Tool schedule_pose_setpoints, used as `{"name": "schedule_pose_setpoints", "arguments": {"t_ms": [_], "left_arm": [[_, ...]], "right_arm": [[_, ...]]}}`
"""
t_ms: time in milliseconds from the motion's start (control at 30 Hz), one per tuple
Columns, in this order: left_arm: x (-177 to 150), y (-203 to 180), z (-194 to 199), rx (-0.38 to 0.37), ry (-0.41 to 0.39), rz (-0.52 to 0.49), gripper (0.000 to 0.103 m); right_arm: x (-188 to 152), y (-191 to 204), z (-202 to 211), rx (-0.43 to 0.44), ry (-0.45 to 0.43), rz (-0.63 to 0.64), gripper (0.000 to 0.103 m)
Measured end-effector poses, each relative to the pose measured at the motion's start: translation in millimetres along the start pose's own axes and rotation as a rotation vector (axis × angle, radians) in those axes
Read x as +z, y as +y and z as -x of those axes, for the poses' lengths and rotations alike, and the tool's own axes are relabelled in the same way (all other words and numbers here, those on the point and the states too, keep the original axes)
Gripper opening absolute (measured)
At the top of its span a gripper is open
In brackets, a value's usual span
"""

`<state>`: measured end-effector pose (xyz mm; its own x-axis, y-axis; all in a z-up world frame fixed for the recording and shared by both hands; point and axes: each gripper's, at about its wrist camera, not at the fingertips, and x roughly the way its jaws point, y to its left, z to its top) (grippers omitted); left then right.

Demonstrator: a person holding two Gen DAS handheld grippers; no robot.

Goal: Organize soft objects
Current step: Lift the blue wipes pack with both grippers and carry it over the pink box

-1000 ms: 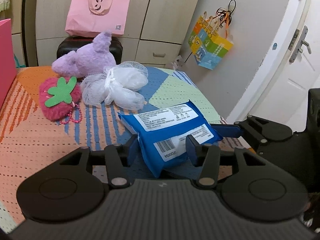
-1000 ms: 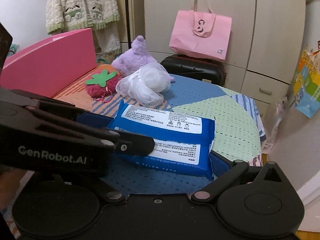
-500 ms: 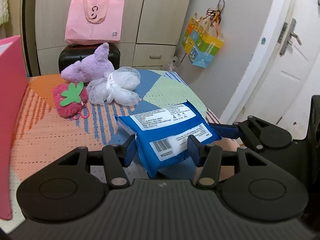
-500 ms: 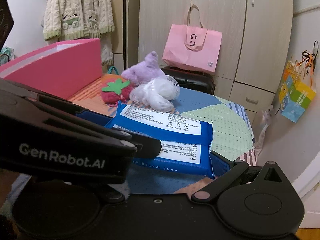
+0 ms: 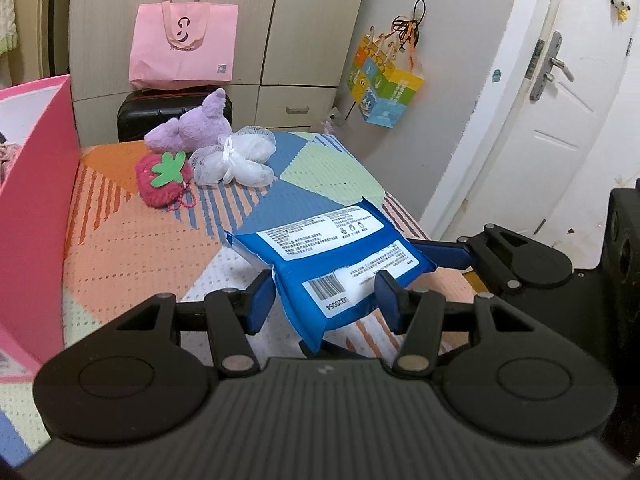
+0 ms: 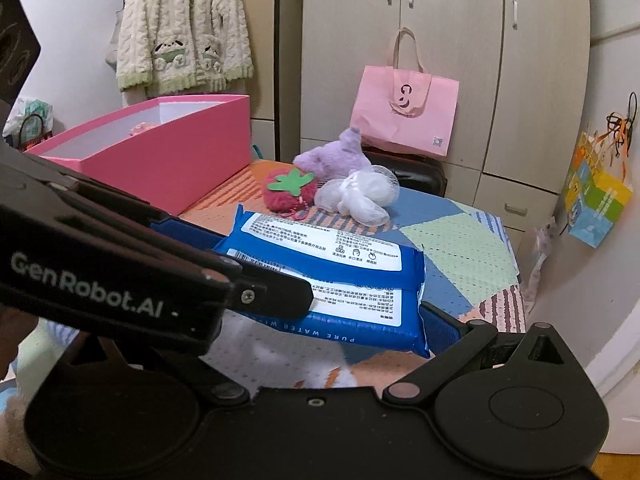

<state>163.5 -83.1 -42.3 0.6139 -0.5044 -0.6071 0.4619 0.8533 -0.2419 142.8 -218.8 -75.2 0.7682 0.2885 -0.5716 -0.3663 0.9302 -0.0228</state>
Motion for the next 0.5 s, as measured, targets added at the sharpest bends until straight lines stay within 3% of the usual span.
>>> {"name": "schedule_pose_setpoints", "arguments": {"t_ms": [500], "left_arm": [[-15,9,59,-0.012,0.003,-0.063,0.052]], "right_arm": [[5,52,29,-0.013,-0.002,0.024,0.103]]}}
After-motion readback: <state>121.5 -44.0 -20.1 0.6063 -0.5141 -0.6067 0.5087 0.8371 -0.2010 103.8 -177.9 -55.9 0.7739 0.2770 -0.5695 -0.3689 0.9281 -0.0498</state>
